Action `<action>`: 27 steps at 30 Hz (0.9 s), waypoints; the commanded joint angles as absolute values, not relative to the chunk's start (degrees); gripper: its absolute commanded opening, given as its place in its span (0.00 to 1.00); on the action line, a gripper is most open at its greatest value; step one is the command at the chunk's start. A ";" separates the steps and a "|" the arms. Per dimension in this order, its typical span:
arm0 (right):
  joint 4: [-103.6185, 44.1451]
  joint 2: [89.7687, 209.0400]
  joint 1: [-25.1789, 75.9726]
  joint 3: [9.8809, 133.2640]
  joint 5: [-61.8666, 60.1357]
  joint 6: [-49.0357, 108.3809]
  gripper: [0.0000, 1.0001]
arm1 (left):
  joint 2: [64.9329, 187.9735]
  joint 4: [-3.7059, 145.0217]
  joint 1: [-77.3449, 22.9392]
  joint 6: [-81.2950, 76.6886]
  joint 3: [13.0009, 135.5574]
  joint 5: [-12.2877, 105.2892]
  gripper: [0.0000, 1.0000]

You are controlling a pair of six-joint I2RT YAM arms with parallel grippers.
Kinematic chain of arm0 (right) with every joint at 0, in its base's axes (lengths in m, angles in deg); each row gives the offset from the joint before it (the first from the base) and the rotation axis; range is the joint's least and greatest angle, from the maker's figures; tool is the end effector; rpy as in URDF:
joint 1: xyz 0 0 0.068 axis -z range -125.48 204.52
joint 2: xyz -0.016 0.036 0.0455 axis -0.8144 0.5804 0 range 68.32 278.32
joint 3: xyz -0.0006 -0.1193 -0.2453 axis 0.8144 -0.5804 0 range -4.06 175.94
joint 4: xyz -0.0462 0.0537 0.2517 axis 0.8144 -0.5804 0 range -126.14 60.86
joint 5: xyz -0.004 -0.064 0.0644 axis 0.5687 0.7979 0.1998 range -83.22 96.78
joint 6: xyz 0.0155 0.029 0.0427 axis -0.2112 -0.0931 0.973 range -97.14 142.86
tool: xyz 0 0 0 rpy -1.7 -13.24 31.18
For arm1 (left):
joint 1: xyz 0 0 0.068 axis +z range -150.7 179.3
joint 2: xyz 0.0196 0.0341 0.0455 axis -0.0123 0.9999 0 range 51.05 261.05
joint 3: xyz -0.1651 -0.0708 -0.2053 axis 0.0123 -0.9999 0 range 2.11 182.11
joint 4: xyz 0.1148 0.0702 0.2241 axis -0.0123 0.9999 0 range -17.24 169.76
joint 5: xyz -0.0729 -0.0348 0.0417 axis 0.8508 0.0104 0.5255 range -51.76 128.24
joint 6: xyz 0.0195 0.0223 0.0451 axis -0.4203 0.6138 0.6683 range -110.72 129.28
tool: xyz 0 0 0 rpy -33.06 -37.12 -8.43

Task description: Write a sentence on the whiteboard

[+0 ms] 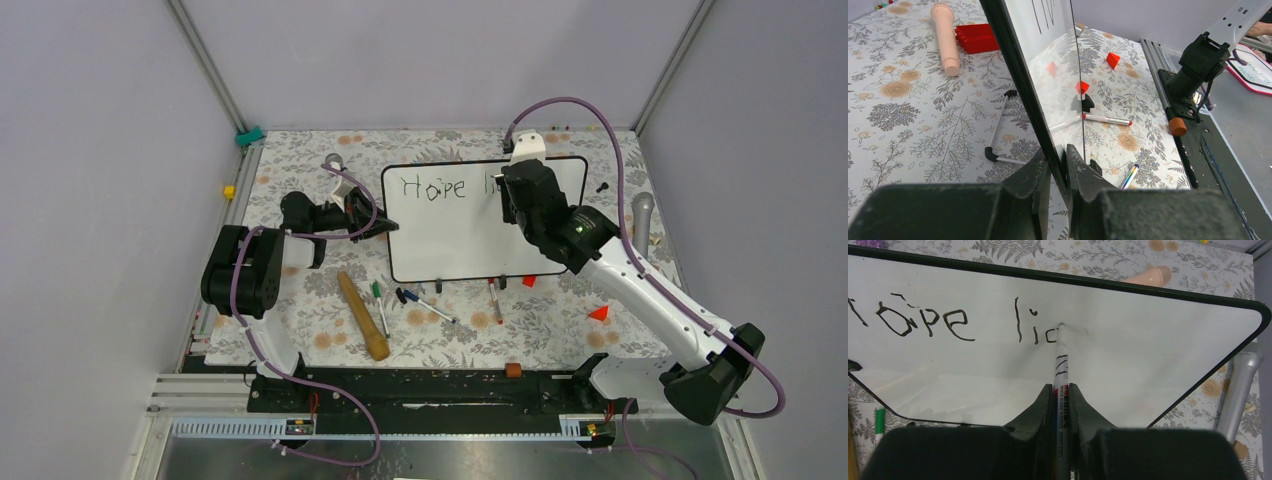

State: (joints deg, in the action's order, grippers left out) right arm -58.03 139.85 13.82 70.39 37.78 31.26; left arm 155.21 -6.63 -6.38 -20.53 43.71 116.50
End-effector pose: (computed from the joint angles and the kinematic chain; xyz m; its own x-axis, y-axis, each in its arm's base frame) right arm 0.2181 0.1635 0.3906 -0.3587 -0.1433 -0.9224 -0.1571 0.9833 -0.0917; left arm 0.3235 -0.0672 0.2032 -0.2235 -0.0795 -0.9715 0.9699 0.0809 -0.2297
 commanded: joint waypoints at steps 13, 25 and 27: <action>-59.29 137.57 14.26 65.35 34.44 33.89 0.00 | 154.99 -11.69 -6.33 -13.56 43.72 118.77 0.00; -57.08 138.76 14.23 67.52 31.41 34.03 0.00 | 154.95 -11.72 -6.33 -13.49 43.60 118.70 0.00; -57.01 139.09 14.25 68.39 31.84 33.69 0.00 | 155.00 -11.75 -6.33 -13.48 43.58 118.75 0.00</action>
State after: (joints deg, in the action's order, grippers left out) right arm -59.21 139.22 13.82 65.19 32.47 33.67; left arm 155.21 -6.63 -6.38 -20.53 43.71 116.50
